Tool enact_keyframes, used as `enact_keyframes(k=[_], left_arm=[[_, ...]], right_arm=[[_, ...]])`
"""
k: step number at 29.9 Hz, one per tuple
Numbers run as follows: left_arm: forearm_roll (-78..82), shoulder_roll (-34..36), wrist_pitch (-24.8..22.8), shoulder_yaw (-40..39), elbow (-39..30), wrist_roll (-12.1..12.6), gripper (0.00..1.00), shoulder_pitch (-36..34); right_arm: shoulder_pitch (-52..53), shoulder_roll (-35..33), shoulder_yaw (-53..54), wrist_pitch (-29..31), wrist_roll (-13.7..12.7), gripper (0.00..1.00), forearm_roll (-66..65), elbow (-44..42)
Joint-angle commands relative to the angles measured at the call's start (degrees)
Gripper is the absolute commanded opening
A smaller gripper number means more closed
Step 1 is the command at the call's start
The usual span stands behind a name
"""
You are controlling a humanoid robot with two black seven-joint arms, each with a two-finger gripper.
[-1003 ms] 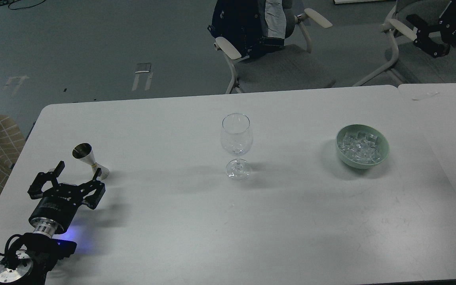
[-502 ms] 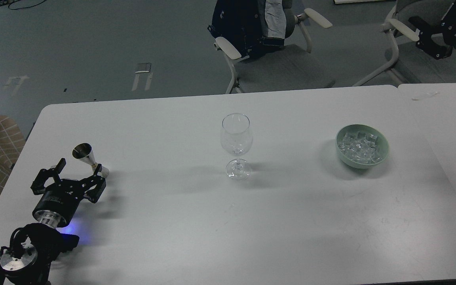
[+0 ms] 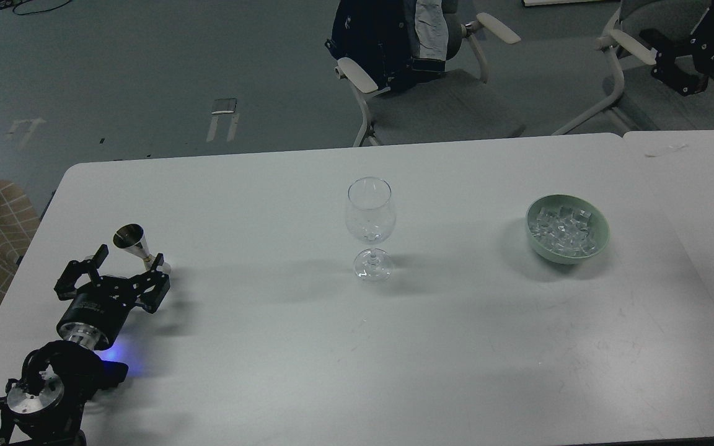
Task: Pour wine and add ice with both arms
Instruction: 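Close the left gripper around the metal jigger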
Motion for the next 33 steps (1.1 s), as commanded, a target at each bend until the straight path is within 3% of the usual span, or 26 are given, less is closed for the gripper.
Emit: enact_keyframes(k=[1,7,9,10,14,22,33], left_arm=[[1.15,-0.05,0.1,0.13,0.96,-0.12,0.96,-0.72],[2.56,-0.22,0.1,0.13,2.37,-0.21,0.93,-2.38],[3.17,-0.31,0.19,0.13,2.54,-0.39,0.81,-3.0],[3.61,-0.31,0.19,0.13,2.63,-0.82,0.7,-3.09],[4.41,-0.4,0.19,0.13,2.63,-1.44,0.66,-3.18],[4.58,-0.31,0.1,1.45,2.98,-2.32,0.46,-3.27],[4.58,-0.49,-0.16,2.16,3.25,-2.41,0.35,-4.06]], right_arm=[[-0.07,0.09,0.0,-0.07,0.0,1.0,-0.25,0.0],[-0.07,0.09,0.0,-0.07,0.0,1.0,-0.33,0.0],[-0.07,0.09,0.0,-0.07,0.0,1.0,-0.33,0.0],[-0.07,0.09,0.0,-0.07,0.0,1.0,-0.33,0.0],[-0.43,0.09,0.0,-0.07,0.0,1.0,-0.33,0.0],[-0.51,0.09,0.0,-0.07,0.0,1.0,-0.33,0.0],[-0.51,0.0,0.0,-0.07,0.0,1.0,-0.33,0.0]])
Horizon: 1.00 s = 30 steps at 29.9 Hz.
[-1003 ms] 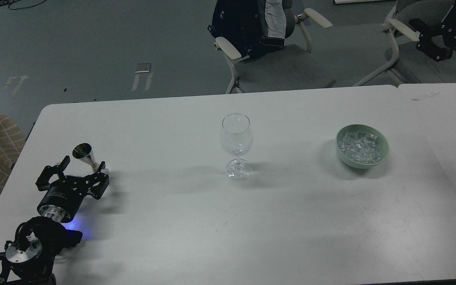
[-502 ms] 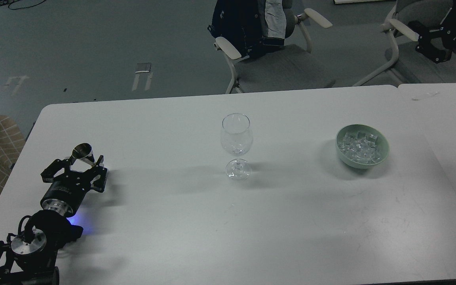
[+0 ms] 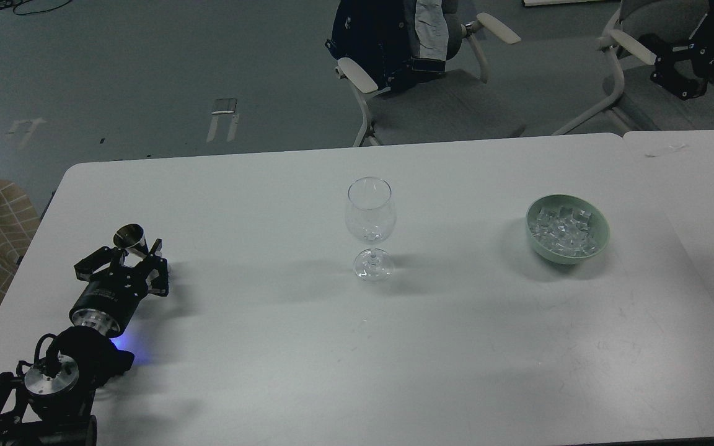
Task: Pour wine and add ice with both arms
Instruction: 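Close the left gripper around the metal jigger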
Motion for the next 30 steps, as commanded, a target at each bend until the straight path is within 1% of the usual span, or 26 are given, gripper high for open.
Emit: enact_keyframes(k=[1,7,14,16,20,24,26,30], left_arm=[[0.0,-0.17,0.04,0.03,0.06,0.0,0.35,-0.33],[0.0,-0.17,-0.57,0.03,0.85,0.0,0.35,-0.42],[0.18,-0.61,-0.66,0.03,0.85,0.08,0.32,-0.34],[0.18,-0.7,-0.66,-0.05,0.85,0.08,0.29,-0.34],[0.18,-1.14,-0.66,-0.05,0.85,0.08,0.11,-0.34],[0.09,-1.4,-0.74,-0.14,0.85,0.0,0.05,-0.42],[0.09,-1.4,-0.75,-0.14,0.85,0.0,0.0,-0.42],[-0.18,-1.4,-0.75,-0.32,0.85,-0.09,0.0,-0.42]], right_arm=[[-0.06,-0.08,0.0,0.0,0.01,1.0,0.0,0.0],[0.03,-0.08,0.0,0.0,-0.08,1.0,0.0,0.0],[-0.06,-0.08,0.0,0.0,0.01,1.0,0.0,-0.09],[-0.06,-0.08,0.0,0.0,0.01,1.0,0.0,0.0],[-0.06,-0.17,0.0,-0.08,0.01,1.0,0.0,0.0],[-0.06,-0.17,0.0,-0.08,0.01,1.0,0.0,0.0],[-0.06,-0.17,0.0,-0.17,0.01,1.0,0.0,0.0],[-0.06,-0.17,0.0,-0.17,0.01,1.0,0.0,0.0]])
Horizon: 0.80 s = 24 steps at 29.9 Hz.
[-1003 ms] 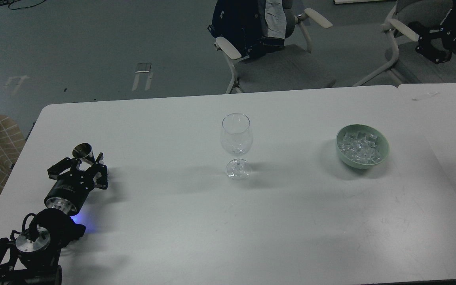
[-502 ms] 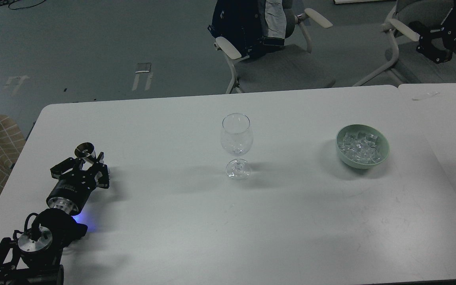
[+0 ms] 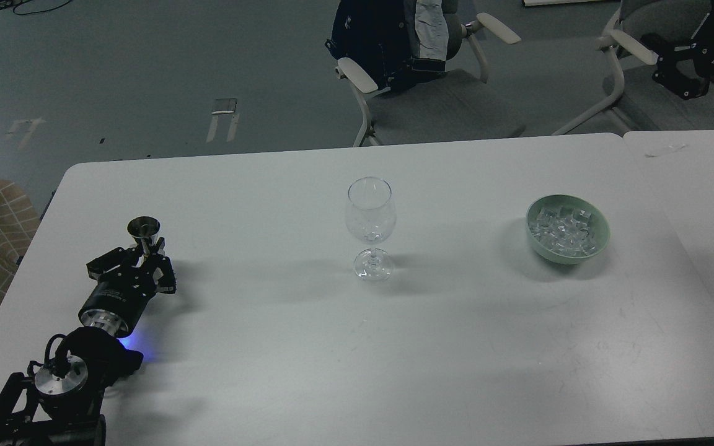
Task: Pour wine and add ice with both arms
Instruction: 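Close the left gripper around the metal jigger, then lift the jigger with the left gripper toward the wine glass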
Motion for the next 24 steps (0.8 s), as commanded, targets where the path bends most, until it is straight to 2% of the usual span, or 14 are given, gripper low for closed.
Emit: enact_keyframes(k=[1,14,19,24], left_arm=[[-0.24,-0.01,-0.01,-0.19,0.0,-0.07,0.0,-0.01],[-0.59,-1.94,1.4,-0.02,-1.5,-0.42,0.0,-2.12],[-0.42,-1.85,6.57,0.16,-6.05,0.1,0.0,-2.91],[-0.07,-2.2,9.04,0.33,-9.92,0.63,0.0,-3.0]], right_arm=[[-0.01,0.01,0.0,-0.03,0.01,1.0,0.0,0.0],[-0.01,0.01,0.0,-0.03,0.01,1.0,0.0,0.0],[-0.09,0.1,0.0,-0.03,0.01,1.0,0.0,0.0],[-0.18,0.1,0.0,-0.03,0.01,1.0,0.0,0.0]])
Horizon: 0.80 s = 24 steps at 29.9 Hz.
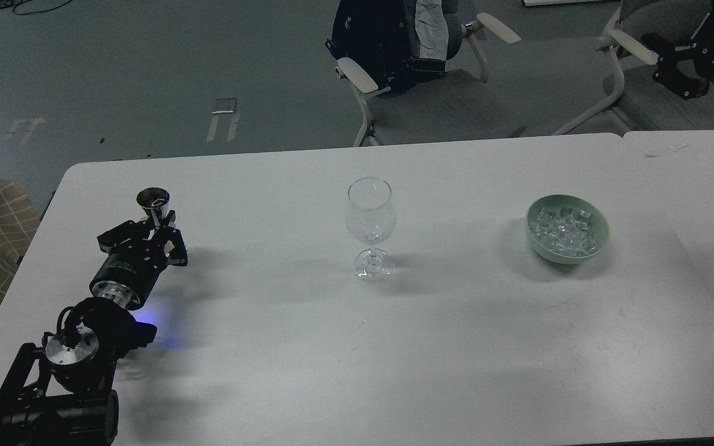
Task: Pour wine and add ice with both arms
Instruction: 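Lift the jigger with the left gripper toward the wine glass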
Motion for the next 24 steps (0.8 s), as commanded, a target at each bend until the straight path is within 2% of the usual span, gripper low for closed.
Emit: enact_keyframes(k=[1,9,16,24], left_arm=[[0.26,-0.39,1.88,0.13,-2.72,0.47,0.0,-0.06],[0.79,-1.27,5.48,3.99,-10.53,2.06,0.0,-0.32],[1.58,-1.44,5.57,9.36,-11.51,2.76,0.0,-2.51],[1.76,-2.24,8.03,10.06,-15.2,3.99,0.0,-4.63]], right_arm=[[-0.03,0.02,0.0,0.02,-0.01,1.0,0.0,0.01],[-0.29,0.1,0.0,0.02,-0.01,1.0,0.0,0.01],[-0.29,0.1,0.0,0.02,-0.01,1.0,0.0,0.01],[-0.47,0.02,0.0,0.02,-0.01,1.0,-0.09,0.01]])
